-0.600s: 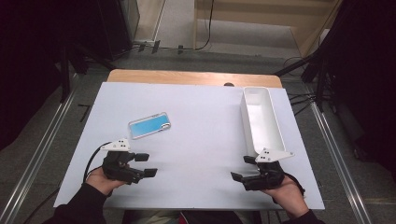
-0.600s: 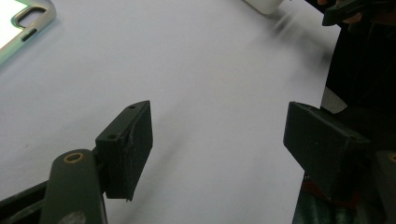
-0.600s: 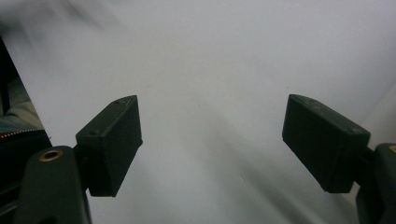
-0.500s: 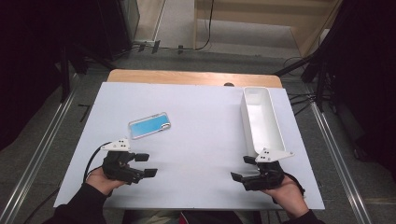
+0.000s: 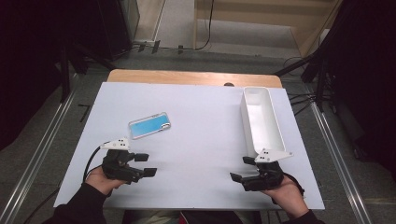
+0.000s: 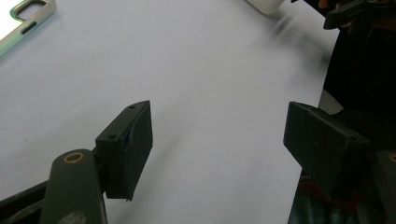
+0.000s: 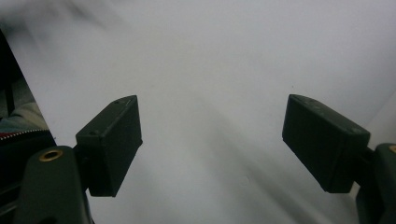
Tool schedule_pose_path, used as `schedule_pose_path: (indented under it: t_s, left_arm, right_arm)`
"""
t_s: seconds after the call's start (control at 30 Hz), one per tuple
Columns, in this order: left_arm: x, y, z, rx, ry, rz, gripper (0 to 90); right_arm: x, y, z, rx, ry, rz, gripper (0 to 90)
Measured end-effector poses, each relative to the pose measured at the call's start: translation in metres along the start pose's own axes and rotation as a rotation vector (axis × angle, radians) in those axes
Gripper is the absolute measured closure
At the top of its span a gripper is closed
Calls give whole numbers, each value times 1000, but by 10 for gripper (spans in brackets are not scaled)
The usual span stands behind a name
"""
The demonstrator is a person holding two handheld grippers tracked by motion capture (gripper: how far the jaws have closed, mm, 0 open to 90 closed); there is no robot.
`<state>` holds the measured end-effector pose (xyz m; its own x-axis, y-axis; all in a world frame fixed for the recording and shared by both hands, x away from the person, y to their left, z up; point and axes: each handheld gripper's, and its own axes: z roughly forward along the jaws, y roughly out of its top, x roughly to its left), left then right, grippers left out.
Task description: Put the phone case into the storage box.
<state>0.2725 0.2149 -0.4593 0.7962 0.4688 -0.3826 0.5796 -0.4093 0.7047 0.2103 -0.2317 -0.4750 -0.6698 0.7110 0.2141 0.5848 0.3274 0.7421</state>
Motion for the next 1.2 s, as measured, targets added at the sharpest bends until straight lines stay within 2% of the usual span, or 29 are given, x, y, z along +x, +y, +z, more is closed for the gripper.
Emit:
schedule_pose_path:
  t_s: [0.23,0.9,1.2]
  left_arm:
    - [0,0,0,-2,4,8,238]
    - [2,0,-1,0,10,5,238]
    - [5,0,-5,-17,41,-13,237]
  right_arm:
    - [-1,0,0,22,5,11,185]
    - [0,1,0,21,4,8,185]
    - [0,0,1,28,8,5,185]
